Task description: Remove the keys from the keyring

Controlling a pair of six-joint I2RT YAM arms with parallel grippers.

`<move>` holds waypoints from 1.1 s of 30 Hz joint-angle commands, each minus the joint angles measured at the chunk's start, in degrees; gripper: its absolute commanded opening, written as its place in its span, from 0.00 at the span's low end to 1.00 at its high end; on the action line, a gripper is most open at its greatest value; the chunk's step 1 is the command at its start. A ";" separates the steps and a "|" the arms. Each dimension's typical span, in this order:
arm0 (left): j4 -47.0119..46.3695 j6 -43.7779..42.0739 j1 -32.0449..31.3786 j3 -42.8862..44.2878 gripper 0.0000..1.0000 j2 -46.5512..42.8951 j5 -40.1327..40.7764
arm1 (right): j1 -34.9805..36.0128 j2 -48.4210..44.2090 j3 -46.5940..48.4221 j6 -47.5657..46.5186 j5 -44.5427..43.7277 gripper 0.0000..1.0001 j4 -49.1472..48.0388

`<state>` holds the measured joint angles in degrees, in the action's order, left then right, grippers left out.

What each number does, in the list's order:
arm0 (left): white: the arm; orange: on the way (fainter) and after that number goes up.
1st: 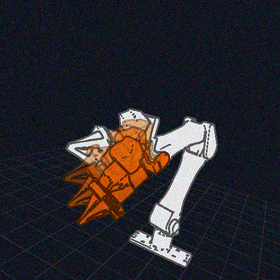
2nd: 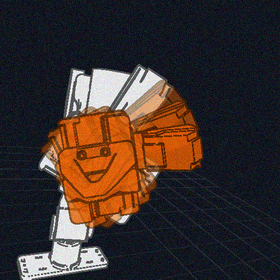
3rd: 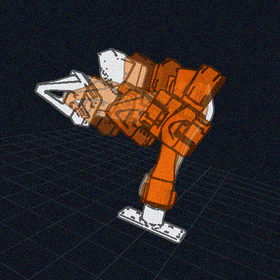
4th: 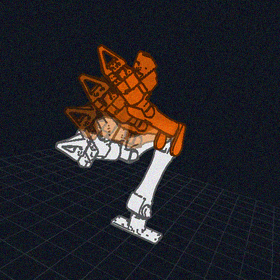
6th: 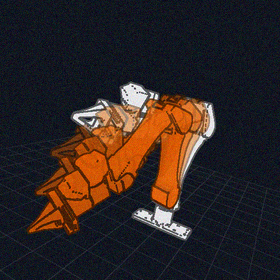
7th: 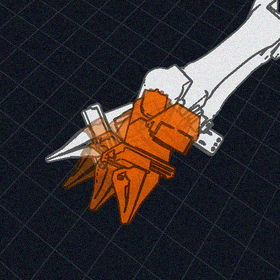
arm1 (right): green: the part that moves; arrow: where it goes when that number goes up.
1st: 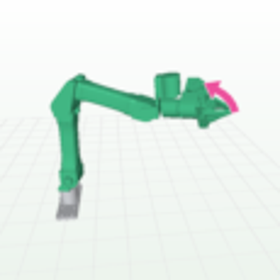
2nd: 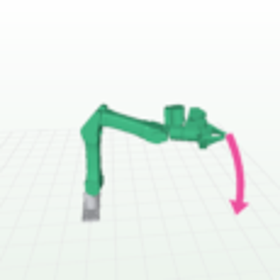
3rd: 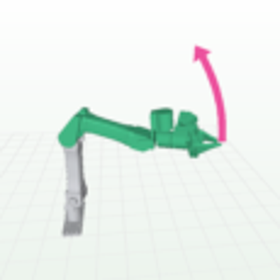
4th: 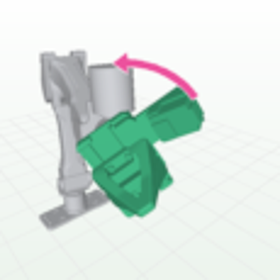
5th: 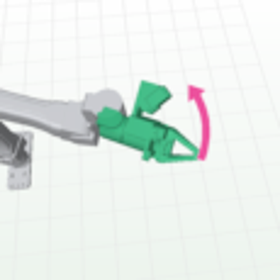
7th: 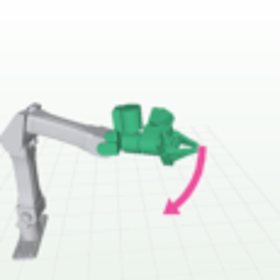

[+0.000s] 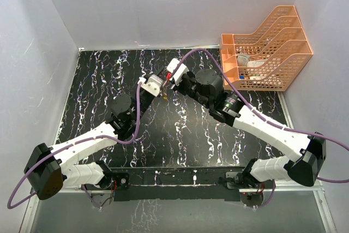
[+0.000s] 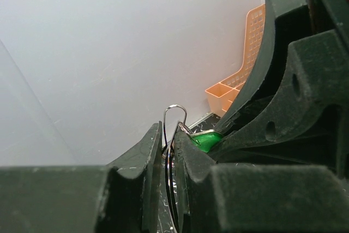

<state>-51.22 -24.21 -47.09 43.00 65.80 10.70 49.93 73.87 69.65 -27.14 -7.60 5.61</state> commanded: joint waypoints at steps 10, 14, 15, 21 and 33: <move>-17.19 -1.66 0.33 2.31 0.00 -3.91 -0.74 | -1.02 2.01 3.95 3.68 7.98 0.00 13.89; -17.48 -2.45 0.34 1.82 0.00 -4.98 -0.96 | -0.98 3.37 4.95 4.42 7.59 0.00 16.75; -17.51 -2.74 0.33 1.81 0.00 -5.10 -0.77 | -0.98 3.72 5.17 4.75 7.60 0.00 17.46; -19.98 -4.79 0.33 2.03 0.00 -5.77 -0.47 | -0.98 4.99 7.57 6.70 7.43 0.00 23.37; -25.30 -5.31 0.34 2.72 0.00 -3.61 0.78 | -0.98 6.85 11.39 8.04 14.95 0.00 32.01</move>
<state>-58.37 -28.58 -47.11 42.24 65.80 10.39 48.73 77.01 81.56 -20.58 3.01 20.64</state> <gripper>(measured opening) 0.111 0.034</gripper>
